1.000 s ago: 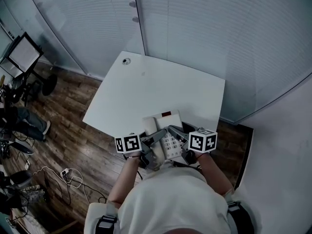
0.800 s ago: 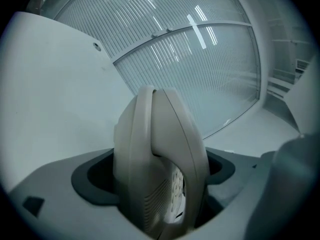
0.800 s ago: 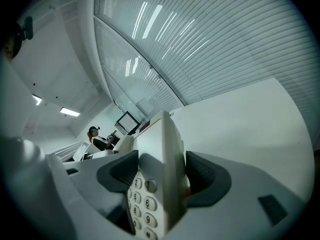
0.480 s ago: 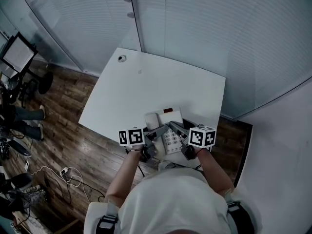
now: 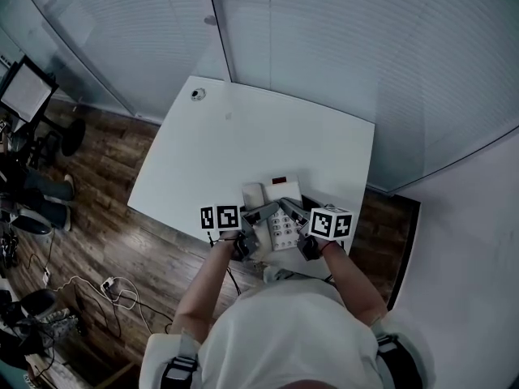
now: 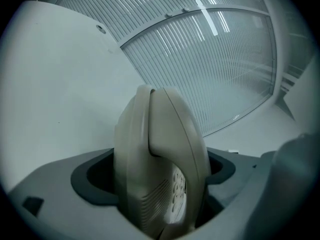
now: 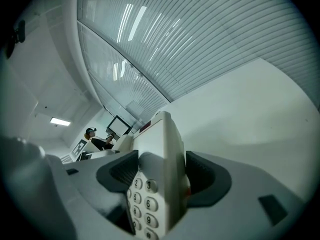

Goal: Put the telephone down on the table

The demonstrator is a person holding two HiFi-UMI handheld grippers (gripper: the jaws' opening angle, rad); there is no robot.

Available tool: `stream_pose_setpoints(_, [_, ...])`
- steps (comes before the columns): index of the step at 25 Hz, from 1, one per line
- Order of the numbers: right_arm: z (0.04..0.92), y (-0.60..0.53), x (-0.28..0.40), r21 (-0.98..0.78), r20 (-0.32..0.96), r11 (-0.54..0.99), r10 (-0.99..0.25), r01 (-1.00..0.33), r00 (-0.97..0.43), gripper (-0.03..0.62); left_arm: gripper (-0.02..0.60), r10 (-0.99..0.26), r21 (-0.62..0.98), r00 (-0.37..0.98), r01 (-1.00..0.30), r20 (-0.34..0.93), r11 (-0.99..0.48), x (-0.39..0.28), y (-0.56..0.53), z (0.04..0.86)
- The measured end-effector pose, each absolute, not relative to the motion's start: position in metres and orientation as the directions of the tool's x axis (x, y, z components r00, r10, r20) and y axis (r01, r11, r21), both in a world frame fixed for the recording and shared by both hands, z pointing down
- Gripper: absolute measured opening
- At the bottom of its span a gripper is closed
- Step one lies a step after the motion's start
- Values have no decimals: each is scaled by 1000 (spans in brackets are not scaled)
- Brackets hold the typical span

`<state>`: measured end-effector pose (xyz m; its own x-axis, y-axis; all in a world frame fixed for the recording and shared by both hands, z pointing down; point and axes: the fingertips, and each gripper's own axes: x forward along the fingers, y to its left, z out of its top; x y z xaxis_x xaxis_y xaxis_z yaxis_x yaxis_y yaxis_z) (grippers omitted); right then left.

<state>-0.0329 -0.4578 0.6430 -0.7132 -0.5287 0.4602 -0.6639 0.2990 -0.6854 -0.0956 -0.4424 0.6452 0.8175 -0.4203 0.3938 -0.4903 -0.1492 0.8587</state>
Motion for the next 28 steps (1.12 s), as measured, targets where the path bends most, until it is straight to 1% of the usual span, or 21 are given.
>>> stream_pose_setpoints(9, [664,-460,-29,-678,487,272,-529,-683,-695,308,457,-406,841,795,-531,450,-107,-95,-444,666])
stream_pose_setpoints(16, [666,-462,-30,-689,465,277,-540,-669,-702,308,457,-417,819,777,-561,472,-117,-97,-447,666])
stream_pose_setpoints(20, [669,-460,-30,-699,460,267,-543,-664,-702,308,456,-444,798,744,-595,499,-101,-99,-447,667])
stream_pose_setpoints(23, [671,-462,-30,-678,481,270,-542,-684,-690,307,456,-469,780,712,-621,522,-75,-102,-450,668])
stream_pose_setpoints(28, [671,-463,-31,-658,489,279,-548,-700,-678,307,456,-468,748,685,-660,559,-72,-103,-450,670])
